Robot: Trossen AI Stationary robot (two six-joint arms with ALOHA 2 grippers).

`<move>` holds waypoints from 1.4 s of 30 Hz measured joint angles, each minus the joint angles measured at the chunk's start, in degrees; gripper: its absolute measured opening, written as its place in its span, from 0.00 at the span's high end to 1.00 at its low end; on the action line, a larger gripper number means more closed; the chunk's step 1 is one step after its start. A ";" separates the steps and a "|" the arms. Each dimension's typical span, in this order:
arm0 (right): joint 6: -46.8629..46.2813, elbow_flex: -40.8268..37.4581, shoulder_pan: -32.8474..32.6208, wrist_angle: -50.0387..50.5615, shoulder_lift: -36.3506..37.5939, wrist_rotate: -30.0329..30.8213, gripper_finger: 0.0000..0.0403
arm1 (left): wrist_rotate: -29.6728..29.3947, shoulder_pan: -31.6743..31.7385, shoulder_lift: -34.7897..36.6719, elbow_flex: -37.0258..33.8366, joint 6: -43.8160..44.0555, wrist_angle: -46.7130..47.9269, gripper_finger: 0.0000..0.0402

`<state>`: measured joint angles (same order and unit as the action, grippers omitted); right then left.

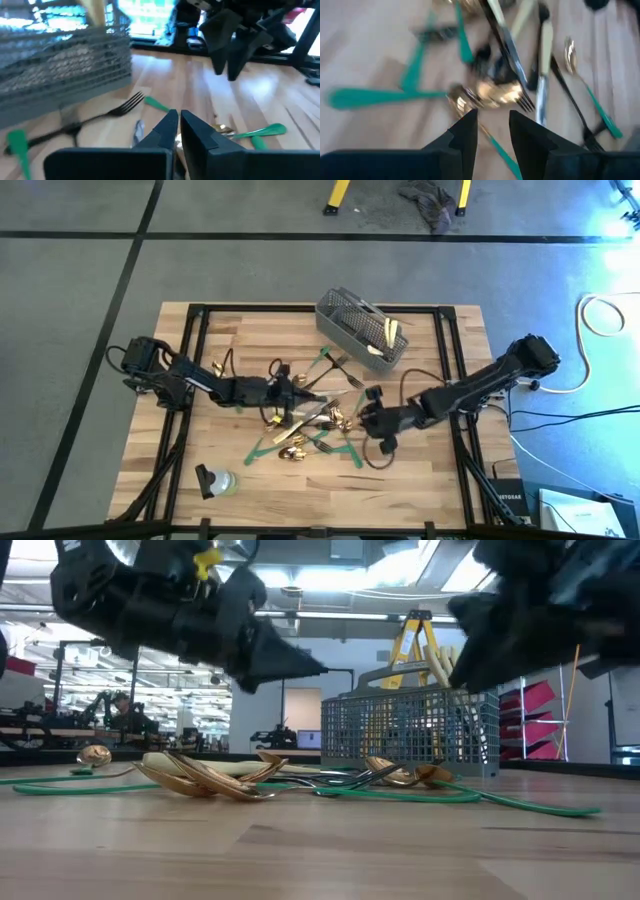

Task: Sort silverware
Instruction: Put the green spoon into the gray organizer

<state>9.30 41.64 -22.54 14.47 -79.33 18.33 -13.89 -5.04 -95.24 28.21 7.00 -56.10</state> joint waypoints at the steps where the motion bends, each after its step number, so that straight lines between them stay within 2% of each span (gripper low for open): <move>1: 0.78 1.18 0.51 2.49 -1.11 -0.81 0.76 | -0.85 0.26 0.00 -0.50 0.34 0.44 0.99; 7: 7.65 12.29 4.01 14.41 -9.80 -4.71 0.76 | -1.99 0.53 0.00 -0.48 -2.83 1.12 0.99; 11: 12.05 18.43 7.97 19.77 -16.11 -10.89 0.76 | -1.99 0.55 0.00 -0.46 -2.62 1.17 0.99; 14: 14.35 21.09 10.20 24.42 -20.18 -11.37 0.76 | -1.97 0.55 0.00 -0.47 -2.65 1.85 0.99; 19: 17.78 22.13 11.43 23.42 -21.79 -11.13 0.77 | -2.28 0.55 -0.02 -0.46 -2.96 2.88 0.99; 28: 18.23 22.06 13.38 25.66 -24.05 -12.63 0.84 | -3.02 0.55 -0.02 -0.44 -0.34 3.06 0.99; 42: 19.81 22.14 13.65 22.77 -27.78 -12.76 0.84 | -3.06 0.55 -0.07 -0.44 0.27 3.26 0.99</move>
<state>29.10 63.78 -8.90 37.24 -107.12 5.56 -16.95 -4.49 -95.31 27.77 7.27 -52.84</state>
